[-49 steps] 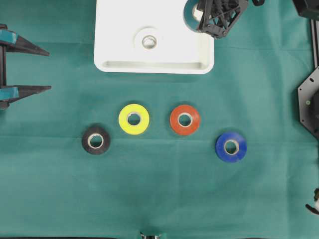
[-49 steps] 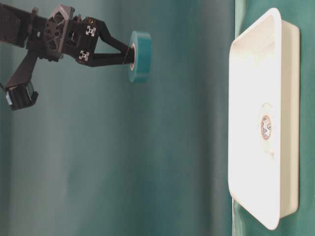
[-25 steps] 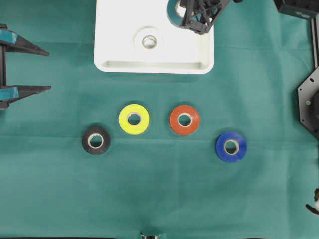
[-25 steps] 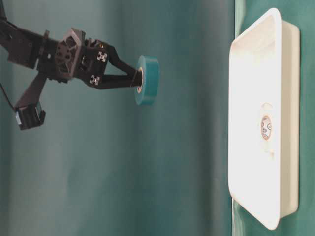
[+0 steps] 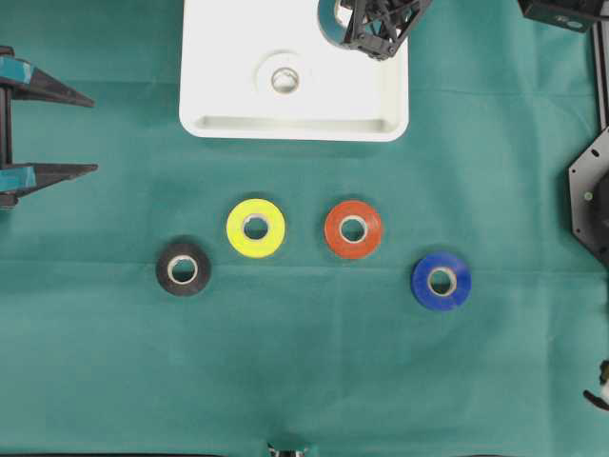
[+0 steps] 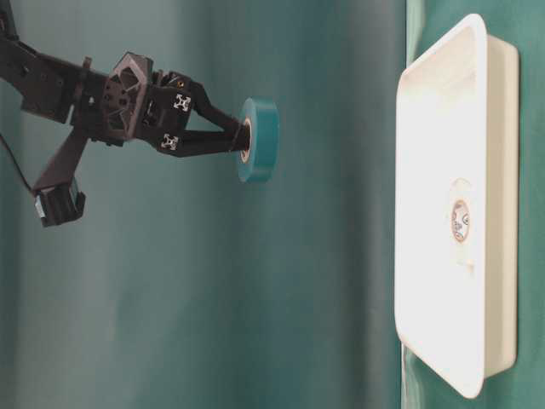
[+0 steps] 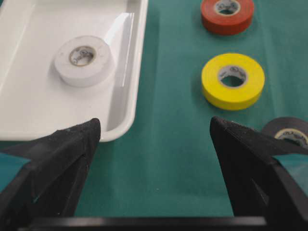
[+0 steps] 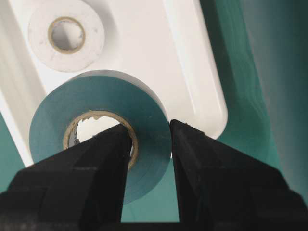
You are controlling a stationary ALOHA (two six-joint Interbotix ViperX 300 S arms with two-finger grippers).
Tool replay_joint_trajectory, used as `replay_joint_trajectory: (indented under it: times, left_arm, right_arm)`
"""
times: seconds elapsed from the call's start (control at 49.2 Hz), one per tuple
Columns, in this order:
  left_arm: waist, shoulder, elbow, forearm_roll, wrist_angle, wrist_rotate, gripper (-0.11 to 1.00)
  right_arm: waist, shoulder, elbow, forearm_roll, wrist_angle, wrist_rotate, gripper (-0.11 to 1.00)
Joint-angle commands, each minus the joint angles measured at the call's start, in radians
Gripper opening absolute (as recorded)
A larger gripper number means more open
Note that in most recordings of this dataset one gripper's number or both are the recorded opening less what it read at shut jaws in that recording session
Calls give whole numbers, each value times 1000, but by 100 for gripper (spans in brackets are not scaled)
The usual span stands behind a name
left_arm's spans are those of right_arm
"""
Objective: Pick up the tape from a random location and place it into the white case.
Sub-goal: 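Carry the teal tape with the right gripper toward the white tray, then lower the teal tape into the tray beside the white tape and release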
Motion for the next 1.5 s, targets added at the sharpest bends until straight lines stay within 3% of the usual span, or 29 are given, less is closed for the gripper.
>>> replay_joint_trajectory:
  times: [0.0, 0.447, 0.976, 1.484]
  left_arm:
    - [2, 6, -14, -2, -5, 0, 96]
    - [2, 6, -12, -2, -5, 0, 96]
    - [2, 6, -12, -2, -6, 0, 96]
    - [2, 6, -12, -2, -6, 0, 96]
  right_arm:
    - [-3, -14, -26, -3, -3, 2, 27]
    - [-3, -6, 20, -3, -35, 6, 27]
    - [-26, 92, 259, -2, -360, 26, 27]
    - [-89, 190, 345, -3, -528, 54, 27]
